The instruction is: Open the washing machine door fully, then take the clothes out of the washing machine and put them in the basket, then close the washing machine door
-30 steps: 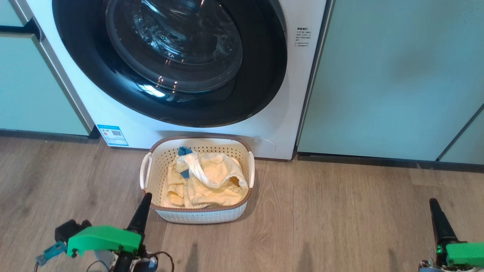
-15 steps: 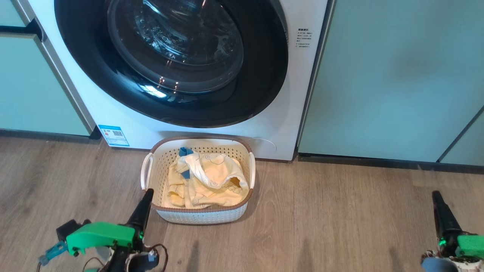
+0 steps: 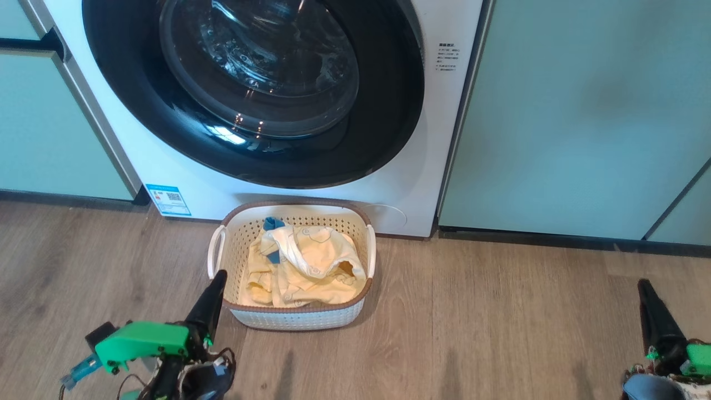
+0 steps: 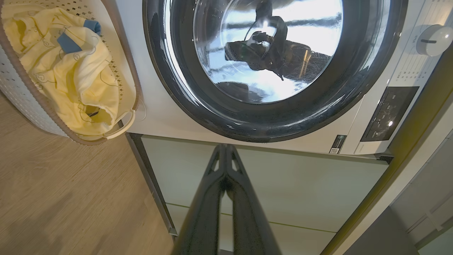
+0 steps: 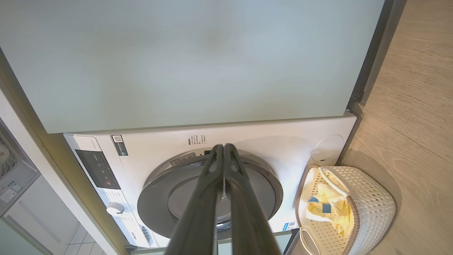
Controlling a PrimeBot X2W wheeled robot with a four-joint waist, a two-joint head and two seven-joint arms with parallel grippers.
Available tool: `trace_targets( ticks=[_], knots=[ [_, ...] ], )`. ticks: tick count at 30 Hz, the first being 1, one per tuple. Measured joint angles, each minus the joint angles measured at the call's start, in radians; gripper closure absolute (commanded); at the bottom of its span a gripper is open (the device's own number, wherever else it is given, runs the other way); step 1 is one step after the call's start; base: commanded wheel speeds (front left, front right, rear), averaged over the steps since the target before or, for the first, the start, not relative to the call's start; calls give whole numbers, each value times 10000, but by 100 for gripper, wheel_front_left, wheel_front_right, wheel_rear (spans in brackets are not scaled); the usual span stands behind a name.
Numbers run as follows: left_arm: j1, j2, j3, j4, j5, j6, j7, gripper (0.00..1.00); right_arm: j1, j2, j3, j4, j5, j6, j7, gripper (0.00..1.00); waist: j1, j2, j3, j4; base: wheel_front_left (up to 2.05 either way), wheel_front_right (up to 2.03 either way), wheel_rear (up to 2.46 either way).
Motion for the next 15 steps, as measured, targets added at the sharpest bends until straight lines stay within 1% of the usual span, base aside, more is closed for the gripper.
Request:
trace_targets(
  ticks=[15],
  knots=[
    [0,0,86,2,-4,0,0,100,-146,0,-50,6,-2,-2,8,100,0,0,0,0,0,0,0]
  ],
)
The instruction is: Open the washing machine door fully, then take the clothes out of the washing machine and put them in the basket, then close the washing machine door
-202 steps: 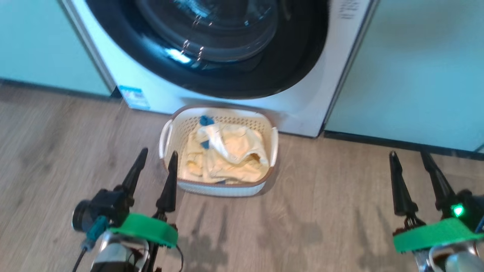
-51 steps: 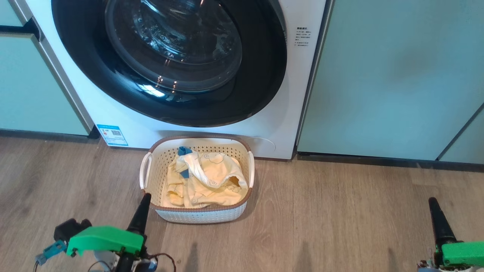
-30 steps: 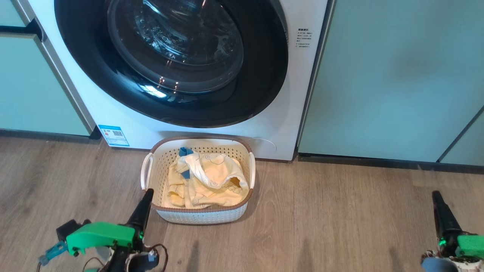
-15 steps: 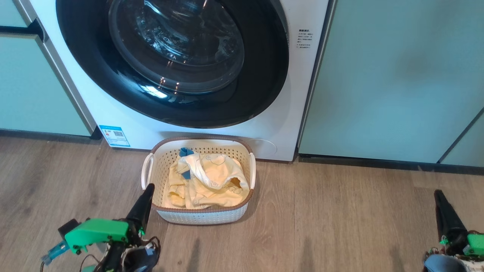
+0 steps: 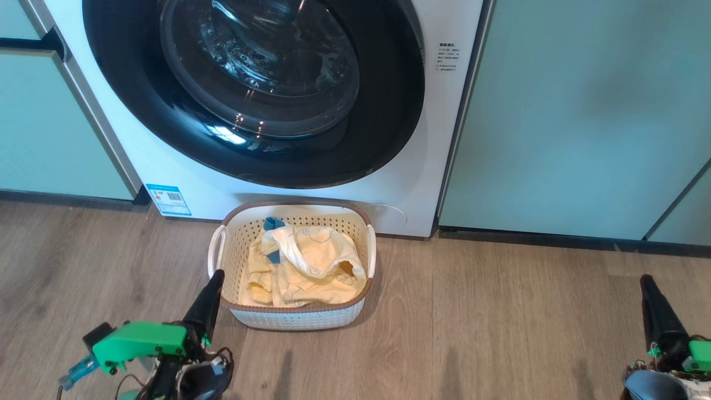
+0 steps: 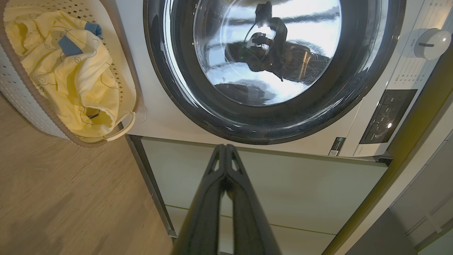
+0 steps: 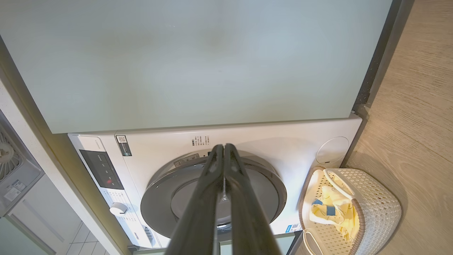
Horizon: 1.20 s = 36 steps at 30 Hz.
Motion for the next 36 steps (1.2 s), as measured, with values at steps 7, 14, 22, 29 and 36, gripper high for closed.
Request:
trace_targets(
  ticks=[7,14,22,29,36],
  knots=[
    [0,0,10,0,0,0,0,100,0,2,-15,0,0,0,10,100,0,0,0,0,0,0,0],
    [0,0,12,0,0,0,2,100,0,2,-35,0,-2,0,77,100,0,0,0,0,0,0,0],
    [0,0,12,0,0,0,0,100,0,4,-67,0,-4,0,82,100,0,0,0,0,0,0,0],
    [0,0,12,0,0,0,0,100,0,6,-79,0,-29,0,84,100,0,0,0,0,0,0,0],
    [0,0,12,0,0,0,0,100,0,10,-104,0,-31,0,90,100,0,0,0,0,0,0,0]
  ],
)
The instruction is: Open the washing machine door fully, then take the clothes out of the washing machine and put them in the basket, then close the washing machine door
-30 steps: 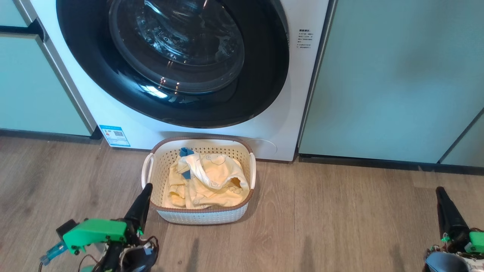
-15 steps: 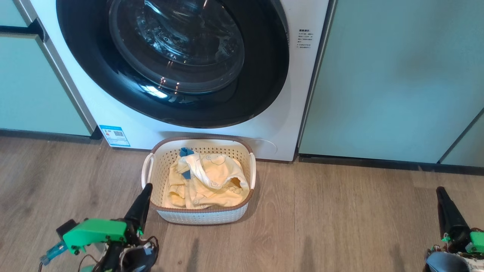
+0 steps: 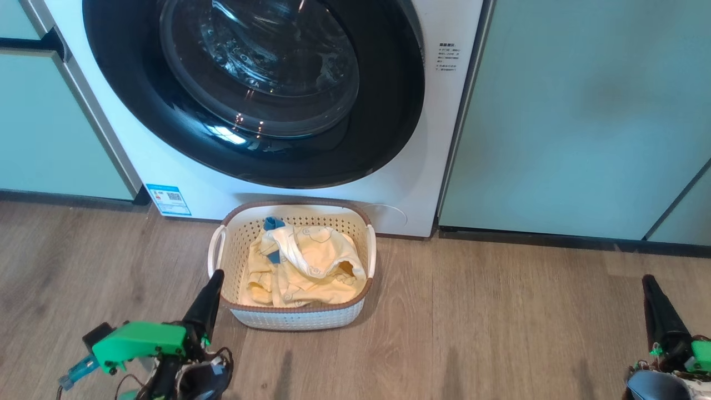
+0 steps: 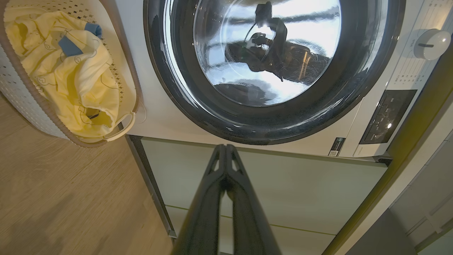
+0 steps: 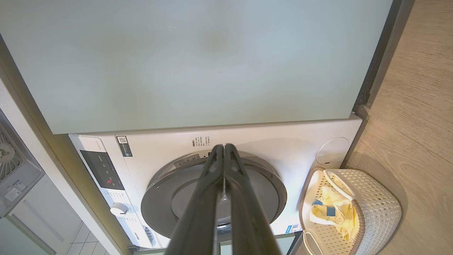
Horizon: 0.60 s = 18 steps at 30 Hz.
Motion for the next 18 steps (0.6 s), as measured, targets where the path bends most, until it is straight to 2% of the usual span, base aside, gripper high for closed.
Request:
trace_targets(
  ticks=[18],
  knots=[
    [0,0,0,0,0,0,0,100,0,10,-77,2,-17,0,8,100,0,0,0,0,0,0,0]
  ],
)
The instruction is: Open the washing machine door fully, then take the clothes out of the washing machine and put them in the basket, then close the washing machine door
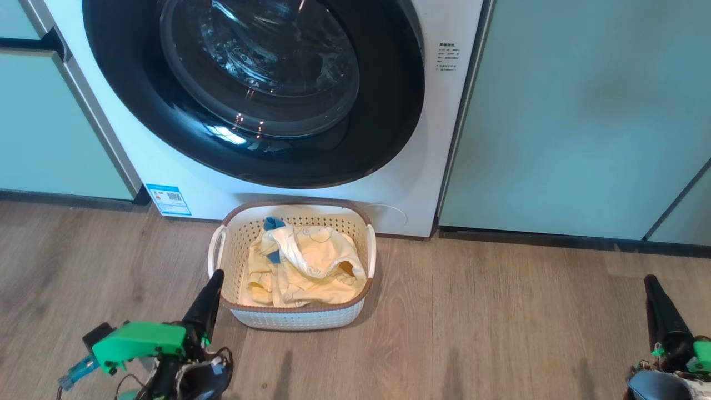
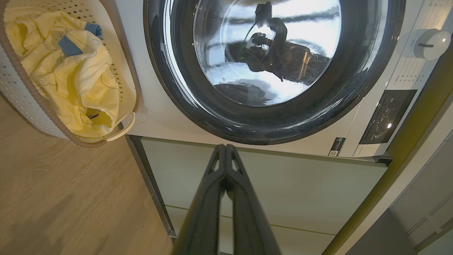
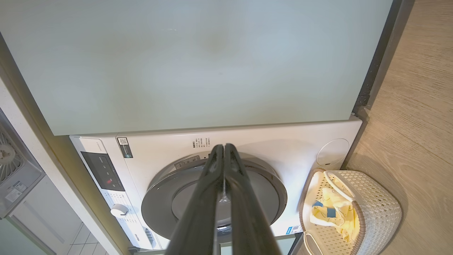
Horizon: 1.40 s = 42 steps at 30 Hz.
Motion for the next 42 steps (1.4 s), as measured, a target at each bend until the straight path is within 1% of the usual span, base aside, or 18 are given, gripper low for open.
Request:
trace_targets(
  ticks=[42],
  knots=[
    [0,0,2,0,0,0,0,100,0,46,-73,0,-15,0,88,100,0,0,0,0,0,0,0]
  ],
)
